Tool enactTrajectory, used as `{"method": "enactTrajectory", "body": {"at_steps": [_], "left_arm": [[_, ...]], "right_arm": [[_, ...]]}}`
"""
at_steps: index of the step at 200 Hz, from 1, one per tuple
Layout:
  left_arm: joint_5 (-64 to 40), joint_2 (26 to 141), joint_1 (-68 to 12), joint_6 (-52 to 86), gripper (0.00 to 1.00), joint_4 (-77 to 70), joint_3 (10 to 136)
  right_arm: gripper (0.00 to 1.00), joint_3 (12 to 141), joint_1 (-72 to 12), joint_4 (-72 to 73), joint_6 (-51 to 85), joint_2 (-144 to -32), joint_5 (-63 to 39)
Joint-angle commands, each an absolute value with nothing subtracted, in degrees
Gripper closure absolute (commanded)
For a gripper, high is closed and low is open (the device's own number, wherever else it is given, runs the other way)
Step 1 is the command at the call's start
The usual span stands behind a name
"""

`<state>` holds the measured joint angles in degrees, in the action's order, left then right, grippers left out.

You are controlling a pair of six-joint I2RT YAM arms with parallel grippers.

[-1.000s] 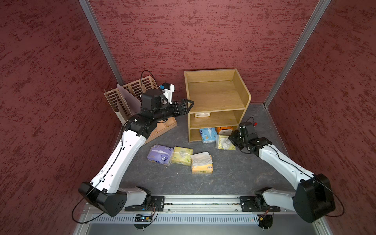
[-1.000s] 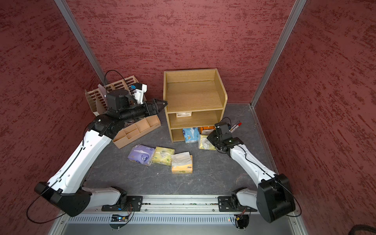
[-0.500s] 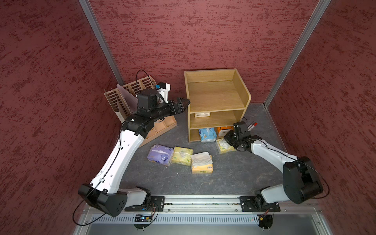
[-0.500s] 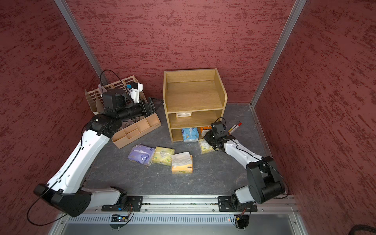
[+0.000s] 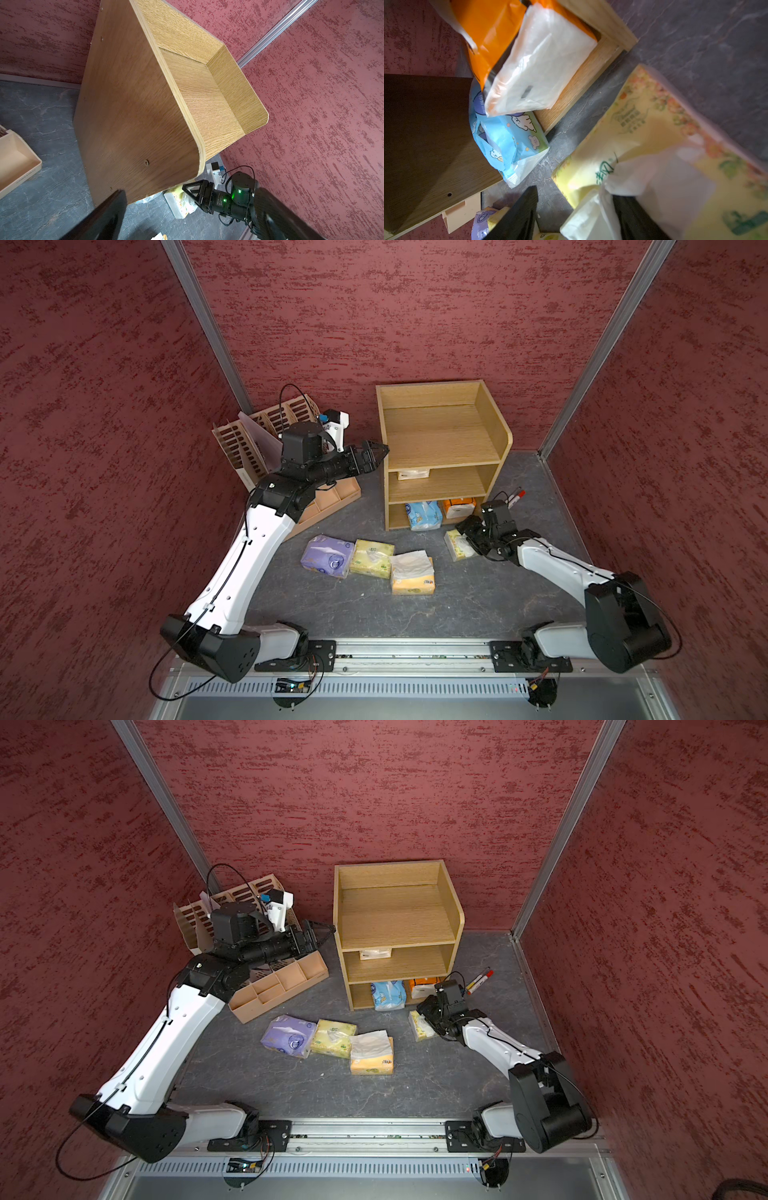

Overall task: Remove the tissue boxes from the shelf
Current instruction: Move the box of tissues to the center of the board.

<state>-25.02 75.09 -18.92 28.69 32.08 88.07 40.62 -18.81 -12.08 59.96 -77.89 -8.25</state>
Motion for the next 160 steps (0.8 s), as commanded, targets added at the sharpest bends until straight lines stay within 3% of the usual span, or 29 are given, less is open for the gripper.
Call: {"method": "enactTrajectory", "body": {"at_steps": [1,46,117,160], "left_arm": [[-25.92,75.33,-18.63,29.08,0.0,30.85,87.45],[-25.77,74.32,-18.81,29.4,0.0,30.94,86.75],[-25.4,74.0,-19.18,30.23,0.0,29.93,85.83],[-24.97,73.7,-19.16,29.19,0.0,31.02,86.25]], "right_arm": [[0.37,39.96,-18.53,-17.05,59.29,-76.37,-6.26],[0.37,37.27,-18.45,-24.99,60.3,-70.57,-3.79],[0.32,35.42,-18.45,-41.39,61.59,-46.67,2.43],[0.31,47.38,-12.8,-57.56,49.92,-52.01,6.02]]}}
